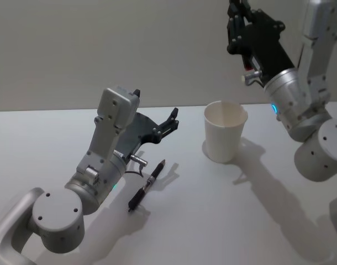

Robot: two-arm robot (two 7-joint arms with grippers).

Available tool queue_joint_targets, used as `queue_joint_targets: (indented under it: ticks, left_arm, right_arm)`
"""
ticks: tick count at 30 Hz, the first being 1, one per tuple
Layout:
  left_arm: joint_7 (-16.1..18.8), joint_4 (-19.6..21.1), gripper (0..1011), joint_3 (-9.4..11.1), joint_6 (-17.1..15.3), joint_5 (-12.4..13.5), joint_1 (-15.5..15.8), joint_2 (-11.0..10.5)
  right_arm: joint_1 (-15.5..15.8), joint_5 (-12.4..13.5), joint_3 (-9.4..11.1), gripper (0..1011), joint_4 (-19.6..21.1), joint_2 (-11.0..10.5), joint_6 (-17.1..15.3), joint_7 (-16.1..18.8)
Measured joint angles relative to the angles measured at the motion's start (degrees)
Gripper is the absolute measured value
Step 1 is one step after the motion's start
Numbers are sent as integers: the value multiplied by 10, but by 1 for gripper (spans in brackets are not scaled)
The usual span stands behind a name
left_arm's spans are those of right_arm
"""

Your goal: Place the pen into the pen holder.

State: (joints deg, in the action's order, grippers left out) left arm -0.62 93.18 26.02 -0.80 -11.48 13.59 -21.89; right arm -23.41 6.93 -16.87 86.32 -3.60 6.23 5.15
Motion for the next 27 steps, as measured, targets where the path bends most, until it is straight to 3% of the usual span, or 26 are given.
queue_joint_targets:
  ticks: [13, 27]
  left_arm:
    - [0, 0, 1001, 0, 0, 0, 0, 0]
    - [0, 0, 1001, 0, 0, 0, 0, 0]
  right_arm:
    - [12, 6, 0, 168, -15, -2, -11, -4]
    - [7, -2, -7, 168, -62, 9, 6, 0]
